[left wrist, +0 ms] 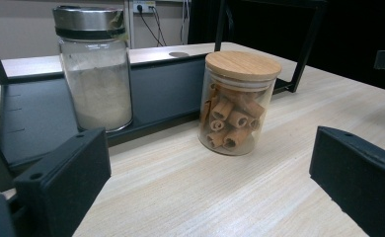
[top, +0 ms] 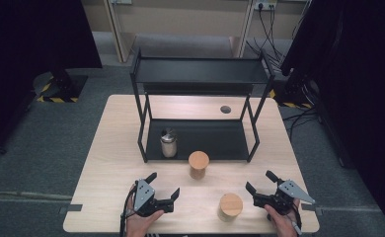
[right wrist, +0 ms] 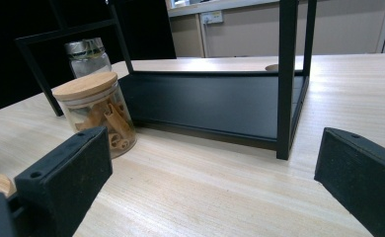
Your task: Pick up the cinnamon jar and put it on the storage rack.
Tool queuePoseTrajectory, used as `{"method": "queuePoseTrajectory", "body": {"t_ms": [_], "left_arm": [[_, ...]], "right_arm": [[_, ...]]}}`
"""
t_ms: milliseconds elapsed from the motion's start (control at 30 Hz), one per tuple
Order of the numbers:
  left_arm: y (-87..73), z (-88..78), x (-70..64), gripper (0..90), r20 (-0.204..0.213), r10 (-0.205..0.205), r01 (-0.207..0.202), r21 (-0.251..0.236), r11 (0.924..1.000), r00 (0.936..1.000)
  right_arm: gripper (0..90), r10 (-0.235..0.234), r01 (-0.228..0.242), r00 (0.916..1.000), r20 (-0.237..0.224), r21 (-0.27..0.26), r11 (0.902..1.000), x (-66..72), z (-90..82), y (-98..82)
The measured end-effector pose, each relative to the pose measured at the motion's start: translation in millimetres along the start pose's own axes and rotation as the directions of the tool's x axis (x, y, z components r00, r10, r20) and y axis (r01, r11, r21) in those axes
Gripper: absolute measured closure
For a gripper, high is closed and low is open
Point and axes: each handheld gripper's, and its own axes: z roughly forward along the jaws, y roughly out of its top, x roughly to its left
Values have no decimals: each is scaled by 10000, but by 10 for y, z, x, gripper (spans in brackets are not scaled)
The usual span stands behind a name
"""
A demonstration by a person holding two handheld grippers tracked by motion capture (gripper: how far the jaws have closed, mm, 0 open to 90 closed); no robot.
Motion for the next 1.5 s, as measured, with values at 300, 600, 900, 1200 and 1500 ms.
{"method": "queuePoseTrajectory", "body": {"t_ms": [300,600,900,1200,1500], "left_arm": [[-1,6,2,12,-25,10,-10,21,10000,10000],[-5,8,2,12,56,64,-64,42,10000,10000],[-9,4,4,12,50,54,-54,-32,10000,10000],[-11,3,12,12,71,44,-44,-52,10000,10000],[-11,1,19,11,52,34,-34,-52,10000,10000]], "right_arm": [[12,-84,85,9998,-155,48,10000,17,35,19],[12,-305,308,9989,-367,91,9995,35,86,60],[12,-696,708,9953,-677,159,9974,17,195,139],[14,-1017,1055,9900,-975,344,9938,-10,338,222],[14,-1135,1194,9849,-1307,381,9921,-10,447,300]]}}
